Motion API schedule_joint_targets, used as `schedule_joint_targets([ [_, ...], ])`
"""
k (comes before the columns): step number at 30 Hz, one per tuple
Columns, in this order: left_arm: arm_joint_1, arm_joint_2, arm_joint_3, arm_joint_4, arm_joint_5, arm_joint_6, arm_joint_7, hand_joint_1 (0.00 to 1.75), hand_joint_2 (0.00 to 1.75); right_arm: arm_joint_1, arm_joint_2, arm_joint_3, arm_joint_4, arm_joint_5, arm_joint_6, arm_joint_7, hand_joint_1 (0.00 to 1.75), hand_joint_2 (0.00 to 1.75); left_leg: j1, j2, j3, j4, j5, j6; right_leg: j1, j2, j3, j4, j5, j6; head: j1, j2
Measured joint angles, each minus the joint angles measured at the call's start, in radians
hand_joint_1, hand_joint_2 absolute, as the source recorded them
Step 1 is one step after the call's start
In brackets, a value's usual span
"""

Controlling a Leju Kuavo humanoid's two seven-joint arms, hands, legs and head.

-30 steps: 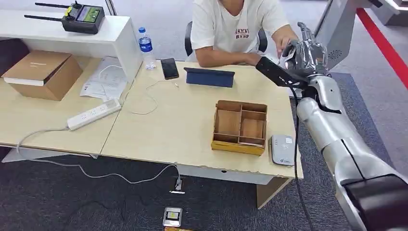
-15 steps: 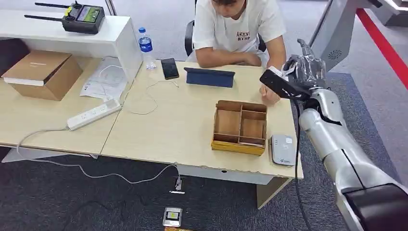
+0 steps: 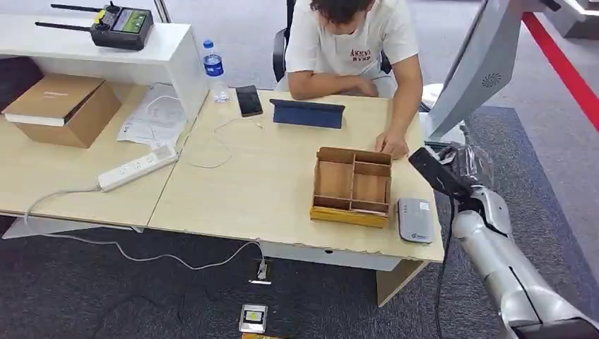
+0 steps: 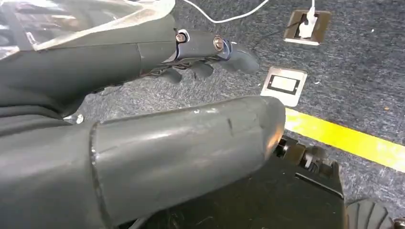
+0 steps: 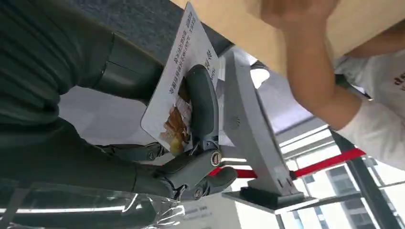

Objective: Pass the card to the sensor for recognition and then transmit it.

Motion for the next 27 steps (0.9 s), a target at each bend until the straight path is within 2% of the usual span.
schedule_joint_targets([
  [15, 0.0, 0.002, 0.0, 0.0, -0.018, -0.003, 0.0, 0.0, 0.0, 0.119, -0.055, -0.057, -0.021, 0.016, 0.0, 0.037, 1.75, 1.75, 0.0, 0.0, -0.001, 0.0, 0.0, 0.0, 0.0, 0.0, 0.0, 0.0, 0.0, 0.0, 0.0, 0.0],
  [27, 0.0, 0.003, -0.003, 0.0, -0.028, -0.007, 0.001, 0.0, 0.0, 0.208, -0.055, -0.069, -0.087, 0.049, 0.014, 0.041, 1.75, 1.75, 0.0, 0.0, -0.001, 0.0, 0.0, 0.0, 0.0, 0.0, 0.0, 0.0, 0.0, 0.0, 0.0, 0.0],
])
